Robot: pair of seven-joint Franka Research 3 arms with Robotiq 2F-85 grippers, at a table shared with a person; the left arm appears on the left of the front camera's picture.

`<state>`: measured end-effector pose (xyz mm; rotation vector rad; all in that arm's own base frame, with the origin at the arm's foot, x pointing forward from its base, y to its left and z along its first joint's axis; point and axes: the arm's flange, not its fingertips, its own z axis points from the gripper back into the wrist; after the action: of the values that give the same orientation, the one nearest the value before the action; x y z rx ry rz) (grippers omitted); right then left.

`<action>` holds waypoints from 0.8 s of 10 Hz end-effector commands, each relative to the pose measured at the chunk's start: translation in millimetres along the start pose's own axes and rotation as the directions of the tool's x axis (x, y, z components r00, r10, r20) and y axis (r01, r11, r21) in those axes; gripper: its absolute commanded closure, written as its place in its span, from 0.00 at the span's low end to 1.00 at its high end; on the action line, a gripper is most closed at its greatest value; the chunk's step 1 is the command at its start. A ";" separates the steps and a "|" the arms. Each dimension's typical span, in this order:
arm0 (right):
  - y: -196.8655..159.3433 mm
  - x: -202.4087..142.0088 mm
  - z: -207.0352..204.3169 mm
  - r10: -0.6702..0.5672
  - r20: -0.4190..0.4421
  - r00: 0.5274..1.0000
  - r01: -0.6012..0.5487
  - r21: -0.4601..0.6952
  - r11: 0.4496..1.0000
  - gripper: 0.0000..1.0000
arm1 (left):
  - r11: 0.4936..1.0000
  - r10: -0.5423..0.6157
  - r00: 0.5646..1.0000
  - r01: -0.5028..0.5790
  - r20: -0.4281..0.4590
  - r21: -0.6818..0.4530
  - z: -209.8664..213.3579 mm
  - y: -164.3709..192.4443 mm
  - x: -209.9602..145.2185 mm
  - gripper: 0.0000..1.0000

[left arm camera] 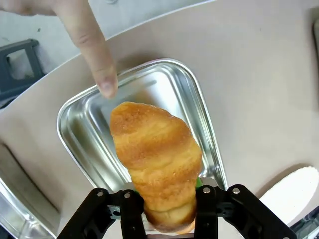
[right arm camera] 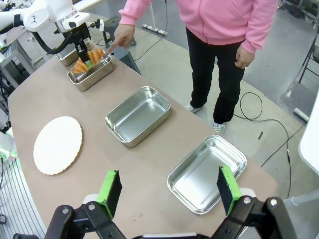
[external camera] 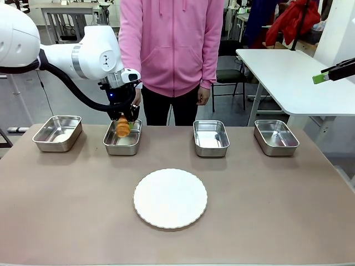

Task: Place the bread in the container.
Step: Place the Butter Roll into the Airtight Container indicated by the human.

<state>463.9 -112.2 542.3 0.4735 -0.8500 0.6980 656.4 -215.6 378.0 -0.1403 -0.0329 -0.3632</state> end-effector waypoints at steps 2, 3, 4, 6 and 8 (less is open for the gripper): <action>1.5 0.9 0.3 0.003 0.008 1.000 -0.003 0.003 1.000 0.00 | 1.000 0.020 1.000 -0.020 0.019 -0.008 -4.8 0.8 -1.7 0.77; 1.5 0.9 0.3 0.003 0.008 1.000 -0.003 0.003 1.000 0.00 | 1.000 0.002 1.000 -0.002 0.016 0.006 -5.3 2.0 -1.2 0.21; 1.5 0.9 0.3 0.003 0.008 1.000 -0.003 0.003 1.000 0.00 | 1.000 -0.001 1.000 0.001 0.011 0.012 -3.2 1.3 -3.7 0.20; 1.5 0.9 0.3 0.003 0.008 1.000 -0.003 0.003 1.000 0.00 | 1.000 0.007 1.000 -0.007 0.007 0.016 -1.5 2.4 -7.2 0.17; 1.5 0.9 0.3 0.003 0.008 1.000 -0.003 0.003 1.000 0.00 | 0.999 0.008 1.000 -0.007 -0.005 0.032 -1.9 2.3 -10.6 0.00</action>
<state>463.9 -112.2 542.3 0.4735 -0.8500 0.6980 656.2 -216.1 374.4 -0.1396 -0.0341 -0.3638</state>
